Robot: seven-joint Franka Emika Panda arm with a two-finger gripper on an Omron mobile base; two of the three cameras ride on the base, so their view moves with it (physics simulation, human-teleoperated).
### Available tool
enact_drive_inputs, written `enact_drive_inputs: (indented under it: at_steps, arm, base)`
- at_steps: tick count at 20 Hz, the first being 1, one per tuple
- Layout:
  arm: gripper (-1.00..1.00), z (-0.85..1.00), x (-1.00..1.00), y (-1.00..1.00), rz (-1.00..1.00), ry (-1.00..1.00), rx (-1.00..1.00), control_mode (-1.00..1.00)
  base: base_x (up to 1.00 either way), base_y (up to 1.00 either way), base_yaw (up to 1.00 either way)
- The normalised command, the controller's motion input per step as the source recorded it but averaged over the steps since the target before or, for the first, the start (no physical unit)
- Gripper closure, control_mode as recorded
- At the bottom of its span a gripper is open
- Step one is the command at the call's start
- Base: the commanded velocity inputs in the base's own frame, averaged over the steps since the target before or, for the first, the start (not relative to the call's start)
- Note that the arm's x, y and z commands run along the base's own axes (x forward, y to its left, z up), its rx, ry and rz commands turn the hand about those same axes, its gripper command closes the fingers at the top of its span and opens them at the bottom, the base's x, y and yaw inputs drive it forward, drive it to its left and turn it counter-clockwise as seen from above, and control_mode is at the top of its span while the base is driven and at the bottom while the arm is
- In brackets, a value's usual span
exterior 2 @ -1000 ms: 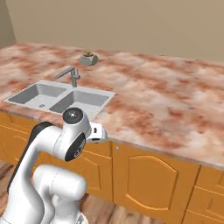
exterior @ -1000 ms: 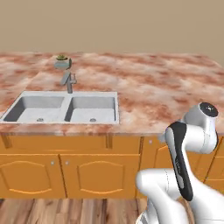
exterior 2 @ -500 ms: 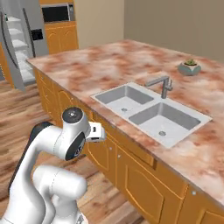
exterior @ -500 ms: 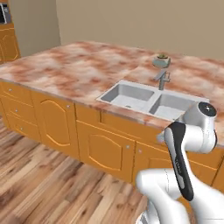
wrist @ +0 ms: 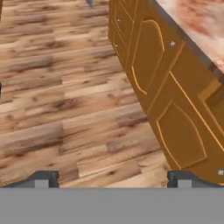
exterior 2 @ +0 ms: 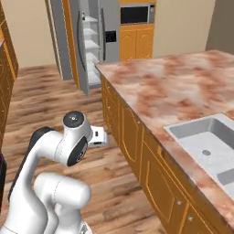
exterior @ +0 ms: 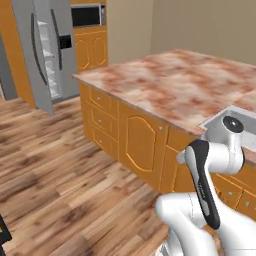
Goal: Take a sugar cube from the saucer and place it inside the coffee. Then, grab milk from the fridge and place it next to the coffee on the counter to sweeten the coffee.
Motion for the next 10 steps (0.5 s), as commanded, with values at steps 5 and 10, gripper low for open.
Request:
enact_drive_inputs:
  at_steps: [5,10]
  arm:
    - [-1.0,0.0,0.0,0.0,0.0,0.0,0.0,1.0]
    - [-1.0,0.0,0.0,0.0,0.0,0.0,0.0,1.0]
  base:
    - [0.98,0.85,0.4]
    - [1.0,0.57,0.27]
